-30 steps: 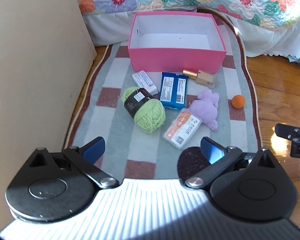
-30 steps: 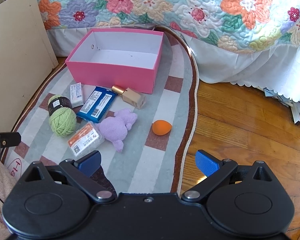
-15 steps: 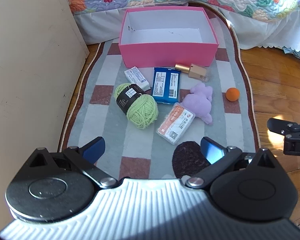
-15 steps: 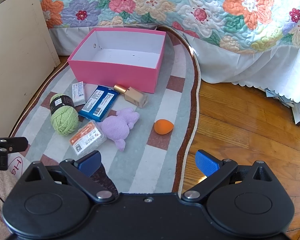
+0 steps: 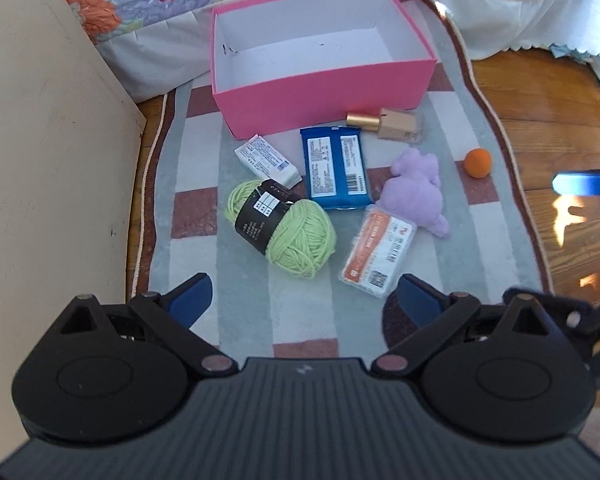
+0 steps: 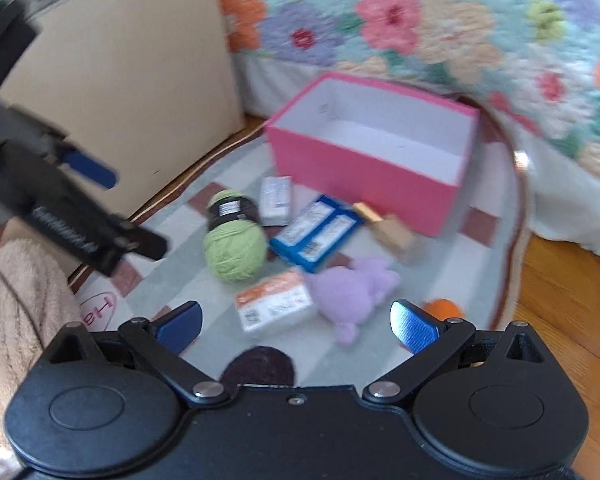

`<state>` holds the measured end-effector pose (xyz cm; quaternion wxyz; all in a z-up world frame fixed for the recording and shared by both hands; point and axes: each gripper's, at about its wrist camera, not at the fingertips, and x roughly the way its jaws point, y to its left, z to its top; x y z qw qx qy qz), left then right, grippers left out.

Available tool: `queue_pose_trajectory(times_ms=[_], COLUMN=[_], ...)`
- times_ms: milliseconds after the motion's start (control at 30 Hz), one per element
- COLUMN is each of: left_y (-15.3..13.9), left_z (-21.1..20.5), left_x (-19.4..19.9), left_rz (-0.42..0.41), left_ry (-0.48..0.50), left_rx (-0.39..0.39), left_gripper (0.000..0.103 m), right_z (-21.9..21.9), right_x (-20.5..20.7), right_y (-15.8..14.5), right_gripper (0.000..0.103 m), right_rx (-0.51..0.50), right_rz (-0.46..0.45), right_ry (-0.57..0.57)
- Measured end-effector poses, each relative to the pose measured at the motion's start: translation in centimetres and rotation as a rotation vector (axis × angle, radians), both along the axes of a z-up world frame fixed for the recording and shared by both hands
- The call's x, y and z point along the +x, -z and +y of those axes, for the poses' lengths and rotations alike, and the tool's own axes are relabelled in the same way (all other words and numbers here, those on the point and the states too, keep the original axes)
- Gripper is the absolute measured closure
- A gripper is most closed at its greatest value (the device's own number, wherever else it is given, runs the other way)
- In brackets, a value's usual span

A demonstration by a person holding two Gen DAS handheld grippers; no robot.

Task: Organize objects
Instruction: 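Lower the left tool onto the white-orange mask packet and close it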

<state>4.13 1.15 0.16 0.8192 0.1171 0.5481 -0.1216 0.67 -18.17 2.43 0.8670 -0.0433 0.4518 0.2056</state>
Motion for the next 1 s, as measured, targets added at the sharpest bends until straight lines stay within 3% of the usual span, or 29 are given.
queue_pose_trajectory(times_ms=[67,200,400,600,733,900,1000], left_y=[1.3,4.4,8.1,10.7,12.4,14.3,14.5], left_z=[0.1,0.3,-0.8,-1.6,-2.0,-1.9,-1.6], left_x=[1.0,3.2,4.5,4.8,5.3,5.8,5.9], left_rz=[0.024,0.078,0.119,0.17,0.183,0.181,0.181], left_ry=[0.008,0.003,0.014,0.027,0.007,-0.043,-0.065], left_rx=[-0.025,-0.128,-0.205,-0.299,-0.292,-0.299,-0.327], left_gripper=[0.005,0.018,0.039,0.05,0.056,0.057,0.057], right_z=[0.5,1.5,2.4,2.9,3.4,3.7,3.3], right_x=[1.1,3.6,5.6,5.5,5.5,5.8,5.5], right_y=[1.3,5.1,10.5,12.4,13.6,15.0,15.1], right_gripper=[0.001,0.001,0.002,0.002,0.004,0.034,0.038], right_rx=[0.037,0.089,0.177,0.232,0.218,0.188,0.179], right_rz=[0.022,0.121,0.289,0.32,0.319,0.28,0.261], right_ry=[-0.023,-0.075,-0.025,0.017,0.032,0.04,0.045])
